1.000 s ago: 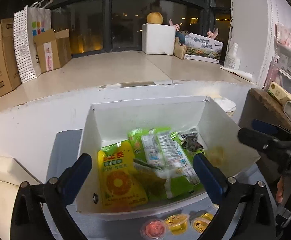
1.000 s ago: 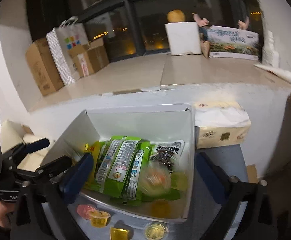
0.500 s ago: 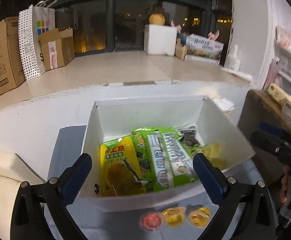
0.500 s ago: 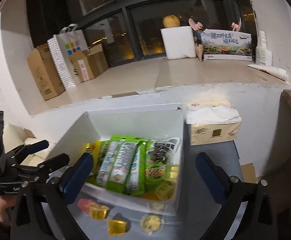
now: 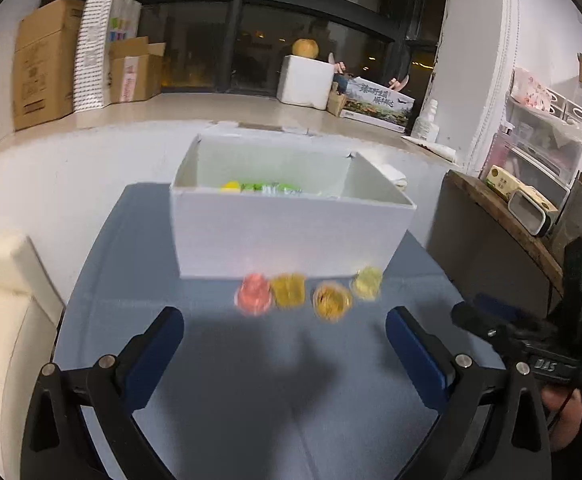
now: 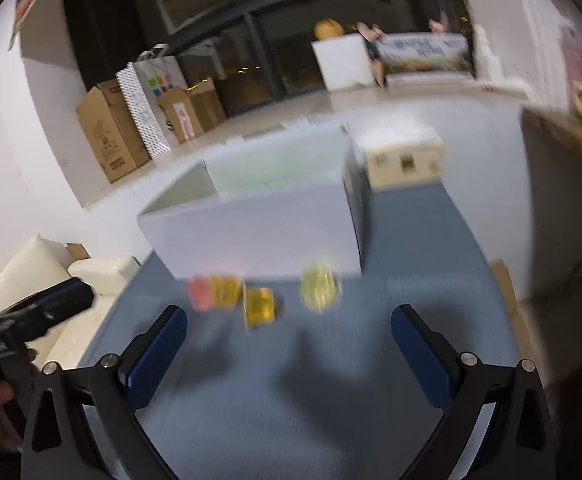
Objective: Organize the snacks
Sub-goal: 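Grasp a yellow jelly cup with the right gripper while the left grasps the pink jelly cup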
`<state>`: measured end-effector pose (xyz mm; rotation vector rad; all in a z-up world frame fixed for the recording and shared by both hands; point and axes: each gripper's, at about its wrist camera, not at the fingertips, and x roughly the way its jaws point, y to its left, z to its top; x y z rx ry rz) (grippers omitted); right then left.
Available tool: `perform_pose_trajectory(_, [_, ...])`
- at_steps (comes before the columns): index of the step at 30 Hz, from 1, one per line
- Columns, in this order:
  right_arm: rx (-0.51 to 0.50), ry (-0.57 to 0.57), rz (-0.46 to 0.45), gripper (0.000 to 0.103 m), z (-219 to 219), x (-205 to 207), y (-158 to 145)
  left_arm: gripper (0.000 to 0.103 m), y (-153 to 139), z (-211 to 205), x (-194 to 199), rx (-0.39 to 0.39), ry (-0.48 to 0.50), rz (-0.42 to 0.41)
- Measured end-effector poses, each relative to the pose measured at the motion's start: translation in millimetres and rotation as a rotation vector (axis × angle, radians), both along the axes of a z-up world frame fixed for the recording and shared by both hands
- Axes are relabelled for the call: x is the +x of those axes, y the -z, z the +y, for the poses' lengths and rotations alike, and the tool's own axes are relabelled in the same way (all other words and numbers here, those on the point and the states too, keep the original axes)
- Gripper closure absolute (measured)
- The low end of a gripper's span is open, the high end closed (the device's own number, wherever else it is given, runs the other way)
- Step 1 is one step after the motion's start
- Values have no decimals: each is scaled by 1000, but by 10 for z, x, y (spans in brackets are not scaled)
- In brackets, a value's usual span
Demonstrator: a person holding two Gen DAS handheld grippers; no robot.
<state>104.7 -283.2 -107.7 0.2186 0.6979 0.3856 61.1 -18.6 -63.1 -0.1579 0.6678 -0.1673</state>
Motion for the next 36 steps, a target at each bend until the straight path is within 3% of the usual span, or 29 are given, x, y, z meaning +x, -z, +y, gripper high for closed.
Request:
perform_pose_trajectory(10, [-82, -29, 11, 0, 164, 171, 134, 0, 179, -76, -184, 23, 8, 1])
perform_pose_trajectory(18, [-166, -57, 41, 0, 339, 836, 222, 0, 228, -105, -182, 25, 18, 15])
perform_pose_trajectory(21, [-189, -59, 81, 19, 420, 1065, 320, 0, 251, -75, -173, 18, 9, 23])
perform_pose_trajectory(22, [-211, -54, 108, 31, 456, 1141, 381, 0, 260, -67, -171, 18, 7, 26])
perform_pose_trajectory(24, [-229, -58, 152, 39, 506, 1239, 503, 0, 276, -55, -177, 14, 2, 29])
perform_pose_trajectory(26, [-245, -63, 162, 63, 529, 1274, 600, 0, 290, -41, -175, 9, -4, 34])
perform_pose_trajectory(36, [-197, -77, 121, 67, 441, 1093, 430, 0, 376, -33, -62, 7, 9, 61])
